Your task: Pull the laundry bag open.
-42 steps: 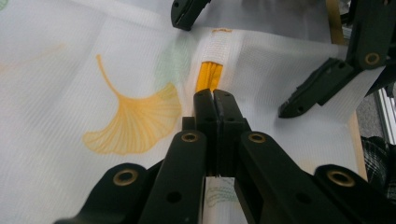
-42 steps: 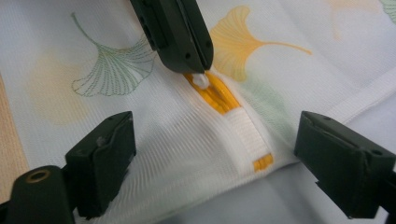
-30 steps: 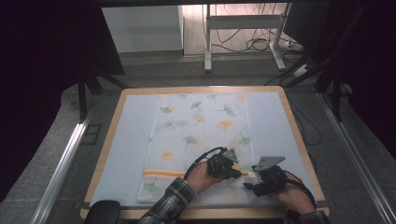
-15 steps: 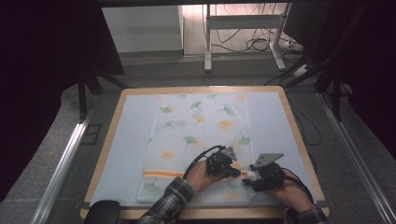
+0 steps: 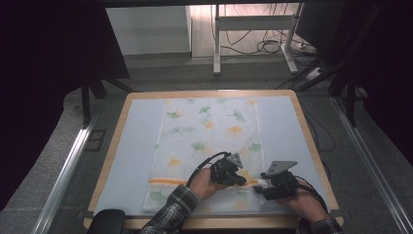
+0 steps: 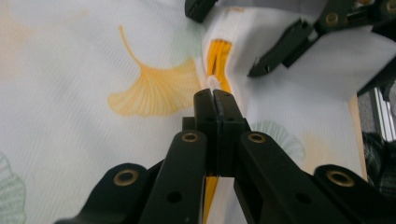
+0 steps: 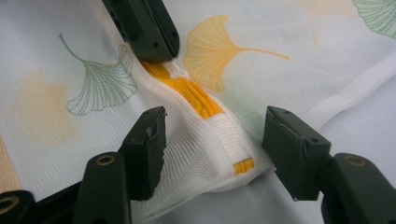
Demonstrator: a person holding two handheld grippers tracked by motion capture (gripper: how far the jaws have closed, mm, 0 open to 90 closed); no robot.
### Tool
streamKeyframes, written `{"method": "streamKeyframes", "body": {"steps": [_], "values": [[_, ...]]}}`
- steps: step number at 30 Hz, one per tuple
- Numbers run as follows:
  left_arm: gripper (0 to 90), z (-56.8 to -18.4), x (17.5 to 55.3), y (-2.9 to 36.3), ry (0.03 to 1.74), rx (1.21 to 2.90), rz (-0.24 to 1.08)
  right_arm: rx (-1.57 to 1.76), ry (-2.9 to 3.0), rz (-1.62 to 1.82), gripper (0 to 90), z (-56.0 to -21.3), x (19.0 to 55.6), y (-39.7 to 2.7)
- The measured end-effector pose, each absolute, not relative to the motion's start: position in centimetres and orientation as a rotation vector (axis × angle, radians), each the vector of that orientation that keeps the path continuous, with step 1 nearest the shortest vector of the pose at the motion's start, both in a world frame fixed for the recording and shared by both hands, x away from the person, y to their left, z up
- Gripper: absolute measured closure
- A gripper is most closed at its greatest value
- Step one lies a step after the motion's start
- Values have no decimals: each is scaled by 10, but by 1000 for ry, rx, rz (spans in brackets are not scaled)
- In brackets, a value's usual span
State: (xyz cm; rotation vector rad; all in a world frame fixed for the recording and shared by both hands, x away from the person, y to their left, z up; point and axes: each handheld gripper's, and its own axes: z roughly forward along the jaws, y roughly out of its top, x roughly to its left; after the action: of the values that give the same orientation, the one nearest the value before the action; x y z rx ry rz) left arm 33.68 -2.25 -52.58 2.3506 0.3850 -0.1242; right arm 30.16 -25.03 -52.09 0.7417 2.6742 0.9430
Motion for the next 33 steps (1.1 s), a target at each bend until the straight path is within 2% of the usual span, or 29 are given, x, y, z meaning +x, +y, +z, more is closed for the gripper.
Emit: {"method": "streamKeyframes", "body": {"steps": [20,23,28,33], "values": [[900,-523,332,2,396,2392,-79,757,2663,952,399,-521,300,-251],[900,-523,331,8,431,2411,-11,758,2661,954,398,-521,300,-251],[900,-520,335,35,512,2323,-49,758,2662,957,399,-521,300,-251],[900,-519,331,32,484,2283,-57,761,2660,956,398,-521,300,-251]]}}
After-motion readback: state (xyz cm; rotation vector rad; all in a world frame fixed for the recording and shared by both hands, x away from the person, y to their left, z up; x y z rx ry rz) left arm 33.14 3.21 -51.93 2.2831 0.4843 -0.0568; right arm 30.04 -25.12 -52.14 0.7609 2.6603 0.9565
